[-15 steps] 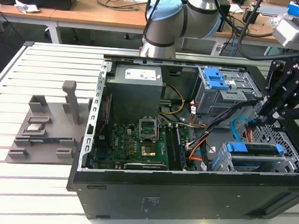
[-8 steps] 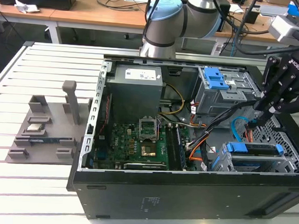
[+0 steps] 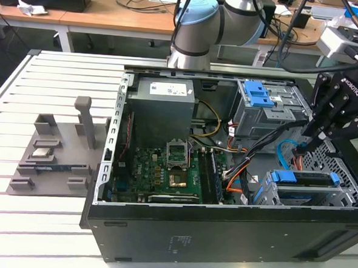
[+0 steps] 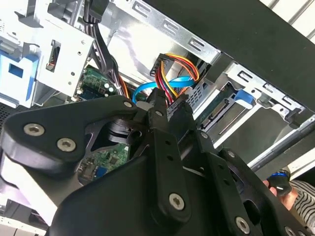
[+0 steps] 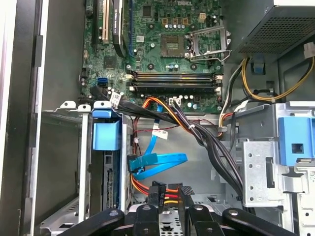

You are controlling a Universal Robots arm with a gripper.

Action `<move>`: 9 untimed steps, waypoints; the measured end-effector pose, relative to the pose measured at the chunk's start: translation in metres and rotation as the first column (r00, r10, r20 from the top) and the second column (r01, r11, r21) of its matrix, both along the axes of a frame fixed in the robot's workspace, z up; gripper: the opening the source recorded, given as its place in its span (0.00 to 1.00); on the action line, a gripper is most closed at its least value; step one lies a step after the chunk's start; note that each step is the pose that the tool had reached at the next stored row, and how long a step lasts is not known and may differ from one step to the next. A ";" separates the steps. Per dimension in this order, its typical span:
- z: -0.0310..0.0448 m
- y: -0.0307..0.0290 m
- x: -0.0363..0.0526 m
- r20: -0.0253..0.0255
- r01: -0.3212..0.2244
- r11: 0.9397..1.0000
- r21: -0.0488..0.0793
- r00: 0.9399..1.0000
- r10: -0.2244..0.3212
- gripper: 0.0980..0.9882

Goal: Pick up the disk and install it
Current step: 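Insert the first disk wire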

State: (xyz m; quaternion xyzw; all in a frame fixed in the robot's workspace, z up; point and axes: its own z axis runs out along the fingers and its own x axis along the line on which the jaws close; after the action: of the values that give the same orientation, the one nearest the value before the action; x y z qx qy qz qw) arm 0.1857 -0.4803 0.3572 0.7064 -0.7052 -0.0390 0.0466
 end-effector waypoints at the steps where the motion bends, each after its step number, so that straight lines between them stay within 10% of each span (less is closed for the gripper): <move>1: -0.0010 0.0000 0.0000 0.000 0.000 1.000 0.000 1.000 0.000 0.23; 9: 0.0002 -0.0007 -0.0001 0.001 0.000 1.000 -0.006 1.000 0.000 0.23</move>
State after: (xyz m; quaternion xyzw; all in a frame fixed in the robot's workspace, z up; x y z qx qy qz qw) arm 0.1855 -0.4810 0.3575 0.7063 -0.7054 -0.0366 0.0481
